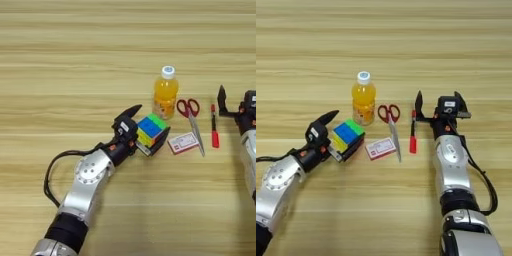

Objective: Move the objects on the table

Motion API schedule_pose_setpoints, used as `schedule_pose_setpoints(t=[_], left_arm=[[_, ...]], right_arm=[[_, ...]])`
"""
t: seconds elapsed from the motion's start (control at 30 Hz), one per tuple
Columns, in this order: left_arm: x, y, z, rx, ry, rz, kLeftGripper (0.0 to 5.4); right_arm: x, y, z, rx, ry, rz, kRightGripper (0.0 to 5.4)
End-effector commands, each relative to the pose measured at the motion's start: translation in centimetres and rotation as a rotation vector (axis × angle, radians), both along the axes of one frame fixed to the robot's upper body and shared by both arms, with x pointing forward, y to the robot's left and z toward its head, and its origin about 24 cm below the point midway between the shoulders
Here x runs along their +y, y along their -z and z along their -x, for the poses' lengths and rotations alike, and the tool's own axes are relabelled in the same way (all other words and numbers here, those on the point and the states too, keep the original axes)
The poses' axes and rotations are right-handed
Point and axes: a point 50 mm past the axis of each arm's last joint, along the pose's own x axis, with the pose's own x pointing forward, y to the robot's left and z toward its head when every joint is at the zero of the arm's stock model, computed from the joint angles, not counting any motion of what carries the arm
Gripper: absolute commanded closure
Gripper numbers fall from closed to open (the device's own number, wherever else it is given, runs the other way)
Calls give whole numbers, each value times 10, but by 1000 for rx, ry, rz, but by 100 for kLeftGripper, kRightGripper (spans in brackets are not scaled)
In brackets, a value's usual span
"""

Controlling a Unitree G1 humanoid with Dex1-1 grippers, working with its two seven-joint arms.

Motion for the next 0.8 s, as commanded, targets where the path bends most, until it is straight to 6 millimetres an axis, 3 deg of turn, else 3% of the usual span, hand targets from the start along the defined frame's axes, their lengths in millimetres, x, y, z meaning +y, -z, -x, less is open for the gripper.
schedule_pose_setpoints(t=[0.03, 0.8], left_arm=[[1, 3, -2, 16, -9, -15, 0], [6, 20, -8, 106, -35, -55, 0]], right_arm=[[1, -2, -3, -2, 4, -2, 1], [0, -3, -2, -4, 6, -3, 1]])
